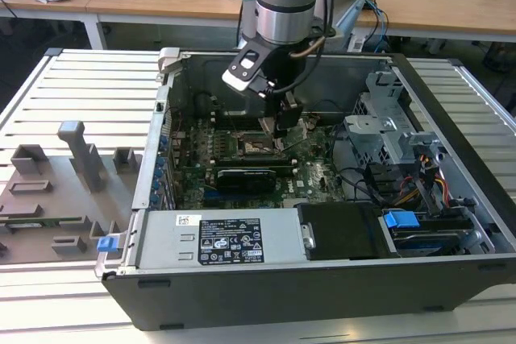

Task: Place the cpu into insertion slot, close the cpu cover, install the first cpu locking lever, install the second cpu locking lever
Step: 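Place the cpu into insertion slot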

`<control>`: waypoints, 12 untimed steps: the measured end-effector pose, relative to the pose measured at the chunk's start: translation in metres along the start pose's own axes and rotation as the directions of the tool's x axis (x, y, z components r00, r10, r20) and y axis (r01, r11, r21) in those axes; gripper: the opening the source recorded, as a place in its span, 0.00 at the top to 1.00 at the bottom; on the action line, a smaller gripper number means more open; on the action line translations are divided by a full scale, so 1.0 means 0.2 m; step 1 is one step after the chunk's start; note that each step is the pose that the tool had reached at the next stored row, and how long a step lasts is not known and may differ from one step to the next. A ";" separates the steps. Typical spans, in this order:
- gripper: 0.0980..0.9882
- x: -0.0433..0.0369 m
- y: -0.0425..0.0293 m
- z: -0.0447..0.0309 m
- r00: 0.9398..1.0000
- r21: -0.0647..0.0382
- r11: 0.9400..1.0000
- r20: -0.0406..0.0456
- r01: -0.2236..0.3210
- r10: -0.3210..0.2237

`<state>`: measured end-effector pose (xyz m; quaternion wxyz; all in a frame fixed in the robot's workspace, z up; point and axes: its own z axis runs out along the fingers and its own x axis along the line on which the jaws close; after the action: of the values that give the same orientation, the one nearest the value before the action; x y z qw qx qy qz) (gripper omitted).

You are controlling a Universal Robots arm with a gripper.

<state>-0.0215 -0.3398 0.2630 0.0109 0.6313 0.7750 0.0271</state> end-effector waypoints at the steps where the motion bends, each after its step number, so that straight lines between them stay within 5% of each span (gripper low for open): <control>1: 0.50 0.000 0.000 0.000 1.000 0.000 1.000 0.000 -0.007 0.007; 12: 0.50 0.000 0.000 0.001 0.995 -0.002 0.995 0.007 -0.102 0.102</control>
<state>-0.0214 -0.3398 0.2628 0.0128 0.6700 0.7418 0.0259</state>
